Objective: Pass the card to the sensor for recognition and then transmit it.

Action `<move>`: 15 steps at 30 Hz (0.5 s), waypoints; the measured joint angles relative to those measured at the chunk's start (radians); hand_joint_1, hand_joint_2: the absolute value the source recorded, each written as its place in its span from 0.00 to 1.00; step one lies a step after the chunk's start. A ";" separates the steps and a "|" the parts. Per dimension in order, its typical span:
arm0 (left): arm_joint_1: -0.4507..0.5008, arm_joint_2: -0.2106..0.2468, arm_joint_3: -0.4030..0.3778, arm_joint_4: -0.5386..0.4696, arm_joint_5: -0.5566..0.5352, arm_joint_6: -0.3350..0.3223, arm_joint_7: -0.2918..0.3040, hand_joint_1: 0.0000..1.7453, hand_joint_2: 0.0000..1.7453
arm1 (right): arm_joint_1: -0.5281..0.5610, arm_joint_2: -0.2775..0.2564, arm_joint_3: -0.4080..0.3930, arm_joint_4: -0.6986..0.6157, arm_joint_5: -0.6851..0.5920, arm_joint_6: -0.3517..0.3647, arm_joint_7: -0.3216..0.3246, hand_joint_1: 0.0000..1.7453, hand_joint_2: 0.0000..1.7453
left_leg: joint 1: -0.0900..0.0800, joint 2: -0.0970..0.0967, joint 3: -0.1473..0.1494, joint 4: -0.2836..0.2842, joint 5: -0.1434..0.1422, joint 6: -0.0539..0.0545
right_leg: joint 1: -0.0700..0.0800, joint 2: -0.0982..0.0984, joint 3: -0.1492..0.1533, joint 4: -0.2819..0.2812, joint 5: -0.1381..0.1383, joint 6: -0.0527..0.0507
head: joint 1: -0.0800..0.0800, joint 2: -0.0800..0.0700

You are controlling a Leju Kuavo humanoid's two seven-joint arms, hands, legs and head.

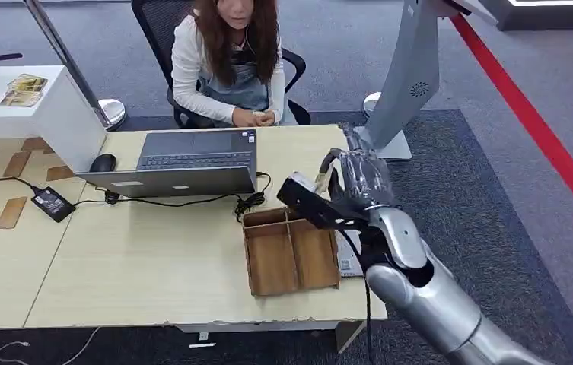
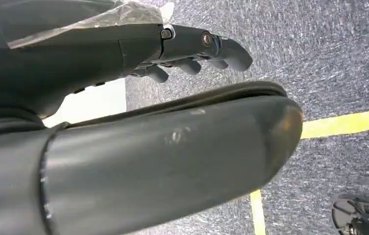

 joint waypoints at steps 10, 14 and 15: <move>0.000 0.000 0.002 0.000 0.002 0.004 -0.011 0.00 0.00 | 0.009 -0.045 -0.055 -0.200 -0.059 -0.039 0.002 0.66 1.00 | 0.000 0.000 0.000 0.000 0.000 0.000 | 0.000 0.000 0.000 0.000 0.000 0.000 | 0.000 0.000; -0.001 0.000 0.002 0.000 -0.009 0.003 -0.014 0.00 0.00 | 0.011 -0.046 -0.062 -0.216 -0.099 -0.070 -0.022 0.63 1.00 | 0.000 0.000 -0.001 0.000 0.000 0.000 | 0.000 0.000 0.000 0.000 0.000 0.000 | 0.000 0.000; -0.001 0.000 0.001 0.000 -0.015 0.001 -0.016 0.00 0.00 | 0.010 -0.042 -0.063 -0.214 -0.120 -0.091 -0.035 0.65 1.00 | 0.001 0.000 -0.001 0.000 0.000 0.000 | 0.000 0.000 0.000 0.000 0.000 0.000 | 0.000 0.000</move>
